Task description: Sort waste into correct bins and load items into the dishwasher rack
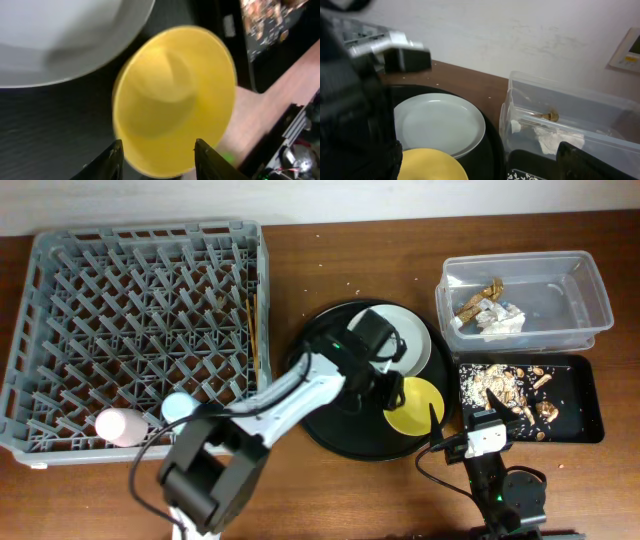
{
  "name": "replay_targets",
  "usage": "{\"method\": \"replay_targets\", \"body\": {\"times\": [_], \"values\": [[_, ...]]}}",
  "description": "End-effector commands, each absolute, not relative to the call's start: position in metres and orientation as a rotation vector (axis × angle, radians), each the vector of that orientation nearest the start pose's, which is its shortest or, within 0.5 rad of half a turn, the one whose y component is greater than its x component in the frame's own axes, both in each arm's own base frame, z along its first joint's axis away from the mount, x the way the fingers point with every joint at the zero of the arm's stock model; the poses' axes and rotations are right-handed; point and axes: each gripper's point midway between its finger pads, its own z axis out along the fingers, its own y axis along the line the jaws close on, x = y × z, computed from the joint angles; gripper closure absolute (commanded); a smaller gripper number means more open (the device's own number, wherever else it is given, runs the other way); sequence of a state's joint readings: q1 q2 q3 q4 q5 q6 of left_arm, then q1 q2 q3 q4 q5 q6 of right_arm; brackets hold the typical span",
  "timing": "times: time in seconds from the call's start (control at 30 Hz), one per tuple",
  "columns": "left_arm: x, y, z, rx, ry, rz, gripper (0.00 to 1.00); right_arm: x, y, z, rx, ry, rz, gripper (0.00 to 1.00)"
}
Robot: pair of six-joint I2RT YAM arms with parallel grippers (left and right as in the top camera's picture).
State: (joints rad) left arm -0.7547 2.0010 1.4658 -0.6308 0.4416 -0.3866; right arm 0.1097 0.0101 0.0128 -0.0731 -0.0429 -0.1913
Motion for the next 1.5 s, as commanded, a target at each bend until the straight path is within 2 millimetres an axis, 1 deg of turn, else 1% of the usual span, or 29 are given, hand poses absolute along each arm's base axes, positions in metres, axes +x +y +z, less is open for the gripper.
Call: {"method": "replay_targets", "body": {"times": [0.0, 0.07, 0.1, 0.23, 0.27, 0.37, 0.4, 0.43, 0.47, 0.5, 0.53, 0.57, 0.6, 0.63, 0.67, 0.73, 0.8, 0.83, 0.87, 0.93, 1.0, 1.03, 1.07, 1.13, 1.17, 1.2, 1.27, 1.4, 1.47], "values": [[0.267, -0.375, 0.022, 0.623, 2.982, -0.840, 0.68, 0.244, 0.033, 0.157, -0.278, 1.619, -0.032, 0.01], [0.272, -0.373, 0.023, 0.588, 2.988, -0.840, 0.83, 0.244, 0.033, 0.157, -0.278, 1.619, -0.032, 0.01], [0.276, -0.371, 0.028, 0.573, 2.992, -0.837, 0.87, 0.244, 0.033, 0.157, -0.278, 1.619, -0.032, 0.02], [0.284, -0.363, 0.051, 0.580, 3.021, -0.795, 0.85, 0.244, 0.033, 0.157, -0.278, 1.619, -0.032, 0.02], [0.286, -0.359, 0.059, 0.581, 3.033, -0.744, 0.78, 0.244, 0.033, 0.157, -0.278, 1.619, -0.032, 0.01], [0.306, -0.324, 0.092, 0.532, 3.036, -0.356, 0.58, 0.244, 0.033, 0.157, -0.278, 1.619, -0.032, 0.02], [0.310, -0.317, 0.099, 0.523, 3.027, -0.283, 0.37, 0.244, 0.033, 0.157, -0.278, 1.619, -0.032, 0.02], [0.310, -0.316, 0.099, 0.524, 3.031, -0.280, 0.31, 0.244, 0.033, 0.157, -0.278, 1.619, -0.032, 0.02], [0.310, -0.316, 0.095, 0.524, 3.037, -0.276, 0.30, 0.244, 0.033, 0.157, -0.278, 1.619, -0.032, 0.01], [0.309, -0.323, 0.088, 0.532, 3.046, -0.308, 0.30, 0.244, 0.033, 0.157, -0.278, 1.619, -0.032, 0.02], [0.307, -0.337, 0.074, 0.552, 3.054, -0.387, 0.31, 0.244, 0.033, 0.157, -0.278, 1.619, -0.032, 0.02], [0.306, -0.345, 0.061, 0.568, 3.062, -0.403, 0.34, 0.244, 0.033, 0.157, -0.278, 1.619, -0.032, 0.02], [0.305, -0.349, 0.043, 0.581, 3.083, -0.390, 0.46, 0.244, 0.033, 0.157, -0.278, 1.619, -0.032, 0.01], [0.300, -0.353, 0.031, 0.590, 3.115, -0.415, 0.53, 0.244, 0.033, 0.157, -0.278, 1.619, -0.032, 0.02], [0.291, -0.358, 0.020, 0.597, 3.168, -0.469, 0.65, 0.244, 0.033, 0.157, -0.278, 1.619, -0.032, 0.02], [0.286, -0.358, 0.018, 0.606, 3.189, -0.488, 0.89, 0.244, 0.033, 0.157, -0.278, 1.619, -0.032, 0.02], [0.296, -0.351, 0.032, 0.589, 3.163, -0.459, 1.00, 0.244, 0.033, 0.157, -0.278, 1.619, -0.032, 0.02], [0.308, -0.333, 0.046, 0.542, 3.152, -0.364, 1.00, 0.244, 0.033, 0.157, -0.278, 1.619, -0.032, 0.02], [0.326, -0.305, 0.071, 0.475, 3.122, -0.221, 1.00, 0.244, 0.033, 0.157, -0.278, 1.619, -0.032, 0.02], [0.359, -0.237, 0.131, 0.347, 2.997, 0.135, 1.00, 0.244, 0.033, 0.157, -0.278, 1.619, -0.032, 0.02], [0.394, -0.137, 0.215, 0.083, 2.696, 0.626, 1.00, 0.244, 0.033, 0.157, -0.278, 1.619, -0.032, 0.01], [0.397, -0.083, 0.252, -0.086, 2.542, 0.845, 1.00, 0.244, 0.033, 0.157, -0.278, 1.619, -0.032, 0.02], [0.395, -0.057, 0.265, -0.168, 2.495, 0.935, 1.00, 0.244, 0.033, 0.157, -0.278, 1.619, -0.032, 0.02], [0.396, -0.013, 0.275, -0.285, 2.433, 1.074, 1.00, 0.244, 0.033, 0.157, -0.278, 1.619, -0.032, 0.02], [0.395, 0.013, 0.274, -0.371, 2.398, 1.151, 1.00, 0.244, 0.033, 0.157, -0.278, 1.619, -0.032, 0.02], [0.394, 0.029, 0.269, -0.429, 2.400, 1.178, 1.00, 0.244, 0.033, 0.157, -0.278, 1.619, -0.032, 0.02], [0.394, 0.058, 0.252, -0.499, 2.383, 1.260, 1.00, 0.244, 0.033, 0.157, -0.278, 1.619, -0.032, 0.02], [0.385, 0.106, 0.234, -0.653, 2.316, 1.385, 1.00, 0.244, 0.033, 0.157, -0.278, 1.619, -0.032, 0.01], [0.388, 0.117, 0.233, -0.711, 2.290, 1.367, 1.00, 0.244, 0.033, 0.157, -0.278, 1.619, -0.032, 0.02]]}}
